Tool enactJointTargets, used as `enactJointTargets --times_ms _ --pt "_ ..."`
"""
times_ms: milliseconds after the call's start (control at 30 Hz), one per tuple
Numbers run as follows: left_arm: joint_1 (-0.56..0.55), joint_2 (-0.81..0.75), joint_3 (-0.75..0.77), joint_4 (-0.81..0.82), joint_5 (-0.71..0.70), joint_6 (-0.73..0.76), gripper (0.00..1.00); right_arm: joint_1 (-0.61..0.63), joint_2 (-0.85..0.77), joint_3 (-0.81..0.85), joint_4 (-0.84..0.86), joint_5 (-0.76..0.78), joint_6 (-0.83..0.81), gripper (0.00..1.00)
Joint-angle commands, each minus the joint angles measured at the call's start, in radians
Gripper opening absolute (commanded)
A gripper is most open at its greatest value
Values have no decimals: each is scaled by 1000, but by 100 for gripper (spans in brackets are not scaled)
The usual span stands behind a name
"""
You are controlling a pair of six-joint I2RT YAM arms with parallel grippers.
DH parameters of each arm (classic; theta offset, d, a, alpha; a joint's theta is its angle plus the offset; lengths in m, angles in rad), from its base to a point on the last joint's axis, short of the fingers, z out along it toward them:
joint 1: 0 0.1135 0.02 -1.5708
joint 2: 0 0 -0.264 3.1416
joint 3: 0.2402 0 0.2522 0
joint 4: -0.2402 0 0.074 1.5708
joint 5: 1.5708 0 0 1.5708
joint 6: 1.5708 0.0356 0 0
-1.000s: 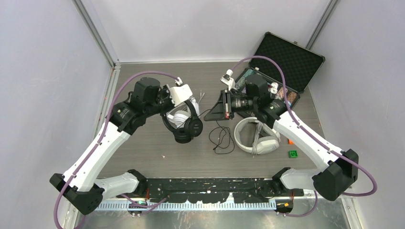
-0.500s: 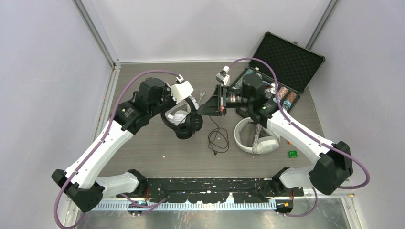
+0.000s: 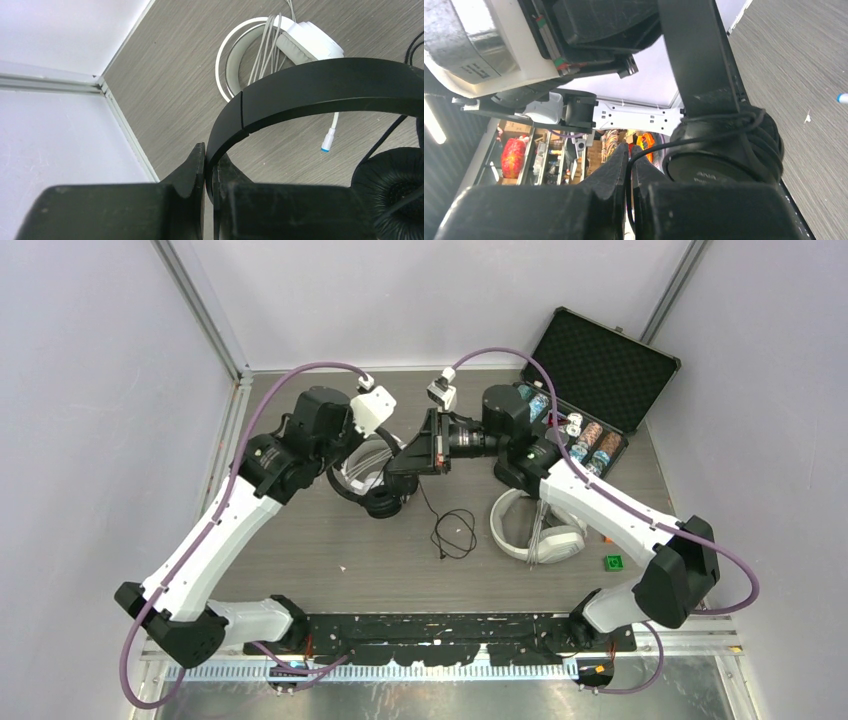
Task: Wrap the headphones
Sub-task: Wrap the headphones cable around the headphones.
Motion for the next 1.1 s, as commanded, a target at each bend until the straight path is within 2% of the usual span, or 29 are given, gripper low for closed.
enactJointTargets --times_ms 0,300,600,800,1067 --pt "-4 30 75 -57 -64 -100 0 42 12 120 -60 50 -98 11" --pt "-4 86 182 -114 -127 -354 0 61 15 179 -173 167 -197 13" --pt "-3 193 295 -231 -194 -482 0 121 23 219 -249 367 -286 16" --pt "-4 225 348 -253 -193 -583 0 146 19 225 -376 503 -428 16" --pt "2 275 487 -316 -209 -696 0 172 -64 116 -289 602 -489 18"
